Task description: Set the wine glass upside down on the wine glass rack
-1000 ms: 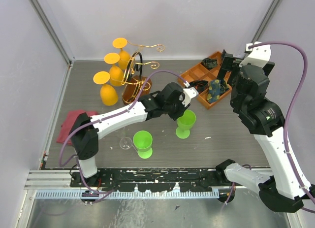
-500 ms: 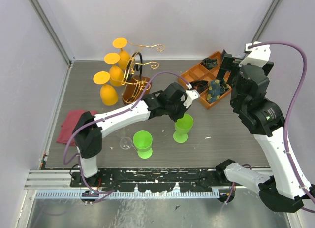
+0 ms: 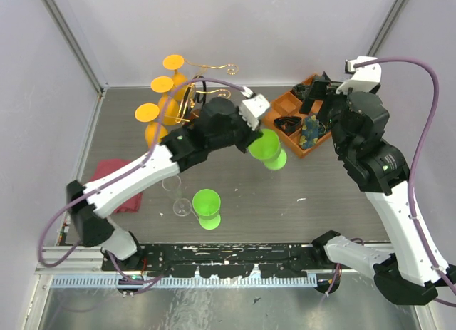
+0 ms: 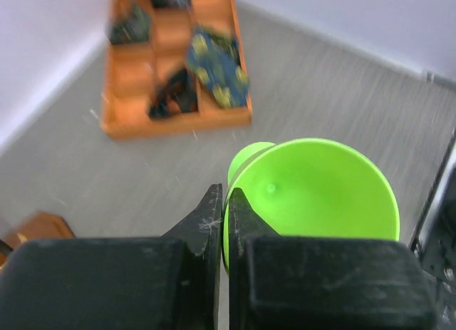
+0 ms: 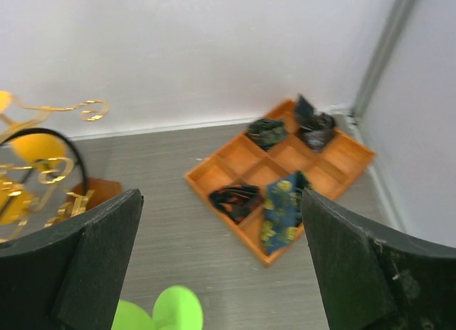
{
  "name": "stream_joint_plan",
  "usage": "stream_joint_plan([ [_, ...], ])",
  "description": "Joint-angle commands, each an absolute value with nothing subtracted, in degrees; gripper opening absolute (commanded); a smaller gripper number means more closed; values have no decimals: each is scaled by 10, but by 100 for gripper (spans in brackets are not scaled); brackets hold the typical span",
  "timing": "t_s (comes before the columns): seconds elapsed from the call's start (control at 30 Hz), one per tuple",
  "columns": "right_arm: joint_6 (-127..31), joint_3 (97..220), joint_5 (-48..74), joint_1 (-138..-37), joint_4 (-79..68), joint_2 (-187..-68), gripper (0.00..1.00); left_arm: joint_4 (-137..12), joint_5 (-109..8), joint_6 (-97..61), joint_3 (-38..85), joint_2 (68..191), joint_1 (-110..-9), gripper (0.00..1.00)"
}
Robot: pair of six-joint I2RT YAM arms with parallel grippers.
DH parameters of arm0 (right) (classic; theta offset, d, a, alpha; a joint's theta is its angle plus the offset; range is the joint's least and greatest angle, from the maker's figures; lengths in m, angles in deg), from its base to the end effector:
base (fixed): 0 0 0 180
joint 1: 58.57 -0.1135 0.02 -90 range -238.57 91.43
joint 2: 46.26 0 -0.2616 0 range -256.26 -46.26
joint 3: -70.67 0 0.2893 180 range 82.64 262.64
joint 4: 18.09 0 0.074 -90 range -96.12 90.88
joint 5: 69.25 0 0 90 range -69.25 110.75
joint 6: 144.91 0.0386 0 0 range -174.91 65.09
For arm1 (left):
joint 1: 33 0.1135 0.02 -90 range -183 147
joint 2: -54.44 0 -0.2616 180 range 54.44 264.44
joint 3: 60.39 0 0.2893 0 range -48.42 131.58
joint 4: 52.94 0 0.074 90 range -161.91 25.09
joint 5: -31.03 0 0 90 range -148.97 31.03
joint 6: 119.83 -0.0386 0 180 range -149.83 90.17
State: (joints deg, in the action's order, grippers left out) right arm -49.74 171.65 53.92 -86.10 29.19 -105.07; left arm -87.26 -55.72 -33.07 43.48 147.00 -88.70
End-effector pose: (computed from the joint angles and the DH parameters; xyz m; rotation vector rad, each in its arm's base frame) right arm 0.1914 0.0759 0.5220 0.1164 1.6415 -0.0450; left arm 0.2343 -0.3473 0.3876 1.0318 1.7484 -0.6453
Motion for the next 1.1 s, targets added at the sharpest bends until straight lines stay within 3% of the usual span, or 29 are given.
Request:
stream_joint_plan([
  [0.0, -433, 1720, 407, -859, 198, -1047, 97, -682, -626, -370, 365, 1358, -887, 0],
  [0.23, -252, 1664, 295, -859, 55, -1014, 91, -437, -716, -447, 212, 1217, -887, 0],
  [0.57, -54, 1644, 183, -859, -24, -1048, 90, -50, -640, -590, 34, 1217, -887, 0],
  [0.87, 3, 1613, 147, -859, -35, -1070, 89, 60, -657, -739, 23, 1261, -887, 0],
  [1.07, 7, 1603, 153, -859, -45, -1080, 76, 63, -646, -752, 16, 1255, -888, 0],
])
